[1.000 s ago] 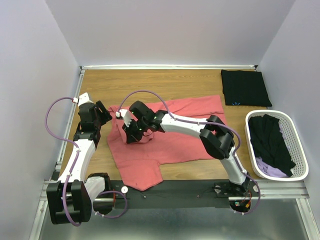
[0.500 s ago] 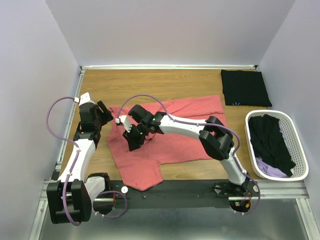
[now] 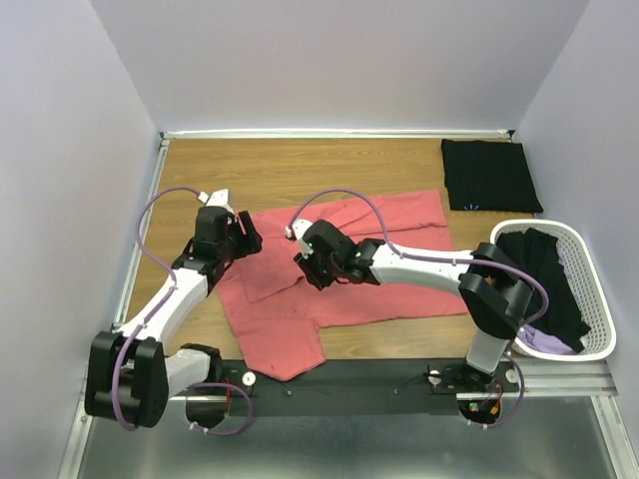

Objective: Fold and stack the t-shirts
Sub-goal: Fold the tshirt

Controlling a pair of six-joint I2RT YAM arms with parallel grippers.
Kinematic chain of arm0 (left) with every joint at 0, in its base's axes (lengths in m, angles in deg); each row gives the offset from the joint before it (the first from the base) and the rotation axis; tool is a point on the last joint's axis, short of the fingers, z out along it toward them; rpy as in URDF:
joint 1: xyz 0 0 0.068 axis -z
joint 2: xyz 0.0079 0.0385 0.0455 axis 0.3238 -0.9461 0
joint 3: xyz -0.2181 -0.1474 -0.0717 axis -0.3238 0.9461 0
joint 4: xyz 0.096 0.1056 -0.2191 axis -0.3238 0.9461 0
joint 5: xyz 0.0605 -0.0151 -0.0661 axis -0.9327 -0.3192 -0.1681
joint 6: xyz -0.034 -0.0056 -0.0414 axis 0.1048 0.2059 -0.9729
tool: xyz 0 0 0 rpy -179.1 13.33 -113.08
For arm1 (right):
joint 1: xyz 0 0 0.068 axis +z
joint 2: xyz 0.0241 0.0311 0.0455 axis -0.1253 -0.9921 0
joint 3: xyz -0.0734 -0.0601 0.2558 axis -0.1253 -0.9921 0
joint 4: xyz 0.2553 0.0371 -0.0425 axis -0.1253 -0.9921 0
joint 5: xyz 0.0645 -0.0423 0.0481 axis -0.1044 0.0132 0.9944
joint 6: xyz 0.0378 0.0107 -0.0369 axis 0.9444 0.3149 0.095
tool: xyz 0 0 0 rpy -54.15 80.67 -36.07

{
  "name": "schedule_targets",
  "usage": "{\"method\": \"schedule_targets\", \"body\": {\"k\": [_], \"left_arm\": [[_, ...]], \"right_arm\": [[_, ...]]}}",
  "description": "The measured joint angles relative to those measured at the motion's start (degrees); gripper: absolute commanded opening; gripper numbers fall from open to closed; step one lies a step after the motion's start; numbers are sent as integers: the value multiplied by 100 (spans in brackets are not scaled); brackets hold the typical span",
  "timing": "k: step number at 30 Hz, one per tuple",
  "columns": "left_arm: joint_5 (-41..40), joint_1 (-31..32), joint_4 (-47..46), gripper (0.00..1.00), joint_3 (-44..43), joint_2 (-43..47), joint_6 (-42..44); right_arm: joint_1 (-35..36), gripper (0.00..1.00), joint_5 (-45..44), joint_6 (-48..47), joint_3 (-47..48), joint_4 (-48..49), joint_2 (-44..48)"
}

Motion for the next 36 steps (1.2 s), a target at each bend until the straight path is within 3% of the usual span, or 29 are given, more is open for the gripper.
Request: {"method": "schedule_targets", "body": {"k": [11, 26, 32, 36], "left_arm": [[44, 52, 114, 73, -15, -710, 175], [46, 52, 125, 73, -74, -750, 201], [46, 52, 125, 73, -74, -750, 203], [46, 52, 125, 73, -76, -750, 203]], "right_arm": [[0, 38, -341, 275, -227, 1008, -481], [0, 42, -275, 457, -221, 1351, -726], [0, 29, -468, 518, -210, 1497, -769], [0, 13, -592, 474, -205, 1539, -765]]}}
